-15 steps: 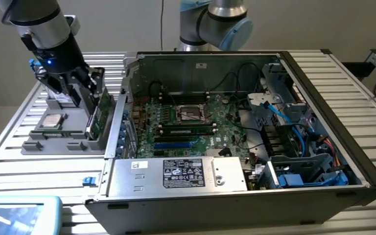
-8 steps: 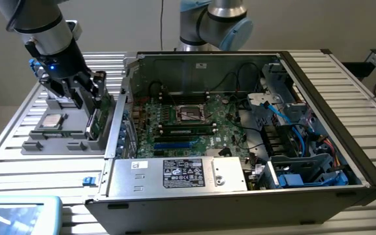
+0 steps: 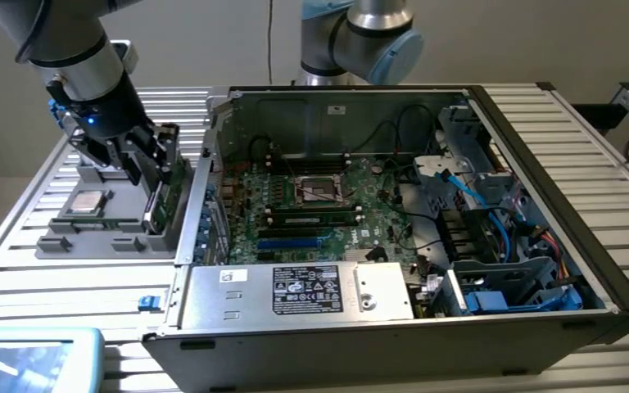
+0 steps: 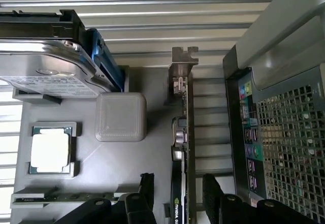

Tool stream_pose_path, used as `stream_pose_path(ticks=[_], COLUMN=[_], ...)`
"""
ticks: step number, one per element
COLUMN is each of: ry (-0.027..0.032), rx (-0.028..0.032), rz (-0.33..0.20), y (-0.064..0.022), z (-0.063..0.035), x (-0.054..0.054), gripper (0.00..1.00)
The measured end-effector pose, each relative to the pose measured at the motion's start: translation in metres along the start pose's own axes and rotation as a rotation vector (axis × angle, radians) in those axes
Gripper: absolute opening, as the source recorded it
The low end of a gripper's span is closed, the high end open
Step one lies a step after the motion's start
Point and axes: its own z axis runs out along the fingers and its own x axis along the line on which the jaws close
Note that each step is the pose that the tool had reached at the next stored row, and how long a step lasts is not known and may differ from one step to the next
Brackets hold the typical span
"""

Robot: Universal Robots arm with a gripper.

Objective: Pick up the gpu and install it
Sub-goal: 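Pick up the gpu and move the gpu toward the slot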

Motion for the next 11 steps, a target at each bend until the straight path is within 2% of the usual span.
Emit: stream_pose_path(ticks=[5,11], ry=[-0.0035,-0.0037], rx=[-0.0028,-0.0033], rz=[-0.001,0.0], y=[-0.0017,-0.0029], z=[0.0073,0.0181], x=[0.0,0.0], gripper=[0.52,0.52])
